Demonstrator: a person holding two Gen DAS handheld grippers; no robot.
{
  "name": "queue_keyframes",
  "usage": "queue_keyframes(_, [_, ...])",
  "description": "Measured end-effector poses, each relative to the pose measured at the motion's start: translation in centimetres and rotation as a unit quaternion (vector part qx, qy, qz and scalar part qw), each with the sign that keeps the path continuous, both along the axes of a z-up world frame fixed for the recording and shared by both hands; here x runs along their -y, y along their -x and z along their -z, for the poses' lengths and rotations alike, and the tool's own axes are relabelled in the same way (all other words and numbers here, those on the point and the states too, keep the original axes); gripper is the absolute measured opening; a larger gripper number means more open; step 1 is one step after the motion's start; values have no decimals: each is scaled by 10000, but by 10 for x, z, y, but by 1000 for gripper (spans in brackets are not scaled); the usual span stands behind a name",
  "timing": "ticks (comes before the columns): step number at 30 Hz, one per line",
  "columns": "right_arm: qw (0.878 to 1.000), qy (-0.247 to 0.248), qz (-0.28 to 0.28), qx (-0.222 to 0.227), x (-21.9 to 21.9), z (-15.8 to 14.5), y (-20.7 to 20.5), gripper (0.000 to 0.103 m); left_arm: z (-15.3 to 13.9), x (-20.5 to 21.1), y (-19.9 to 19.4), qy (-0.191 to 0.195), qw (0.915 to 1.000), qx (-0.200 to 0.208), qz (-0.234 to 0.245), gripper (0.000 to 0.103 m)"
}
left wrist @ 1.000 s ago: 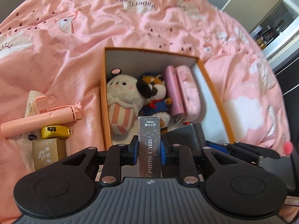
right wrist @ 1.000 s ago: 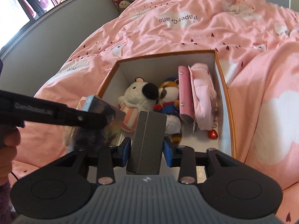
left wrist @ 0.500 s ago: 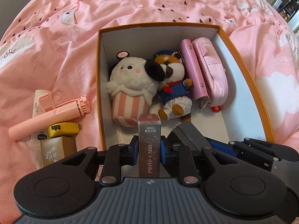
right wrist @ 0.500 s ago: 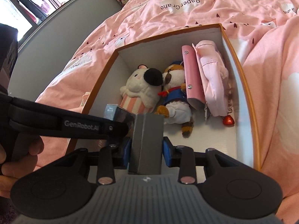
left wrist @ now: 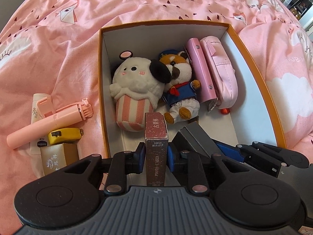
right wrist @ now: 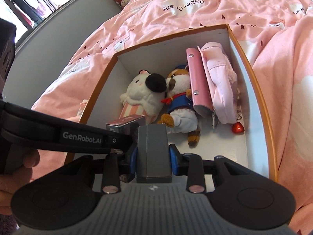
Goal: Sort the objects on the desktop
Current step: 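Lift both held boxes and carry them over the open box, then lower the photo-card box into the box and open the left tool while the right tool holds the grey box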
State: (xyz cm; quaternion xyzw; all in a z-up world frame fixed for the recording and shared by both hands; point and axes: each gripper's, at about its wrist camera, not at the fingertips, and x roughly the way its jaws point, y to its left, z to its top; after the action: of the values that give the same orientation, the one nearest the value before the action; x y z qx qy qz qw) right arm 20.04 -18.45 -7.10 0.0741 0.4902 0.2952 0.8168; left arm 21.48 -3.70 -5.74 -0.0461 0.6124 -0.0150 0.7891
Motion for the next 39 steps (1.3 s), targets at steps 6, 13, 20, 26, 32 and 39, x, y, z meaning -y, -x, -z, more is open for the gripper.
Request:
queue_keyframes(6, [10000, 8, 32, -1, 0, -1, 0, 35, -9, -14, 3, 508, 9983, 170, -215, 28])
queue_keyframes(13, [9999, 98, 22, -18, -4, -2, 0, 36, -44, -39, 20, 926, 9909, 898, -373, 29])
queue_keyframes(20, [9993, 262, 222, 112, -8, -10, -9, 36, -59, -73, 44, 928, 9806, 1439, -955, 29])
queue_keyframes(26, [9973, 606, 121, 399, -29, -14, -15, 36, -47, -95, 60, 1110, 9765, 1384, -1228, 29])
queue_keyframes(32, [9947, 968, -182, 310, -44, -8, -9, 36, -33, -106, 69, 1298, 9734, 1276, -1389, 29])
queue_keyframes(39, [9953, 946, 107, 202, -37, -6, -3, 36, -24, -107, 74, 1487, 9700, 1342, -1380, 29])
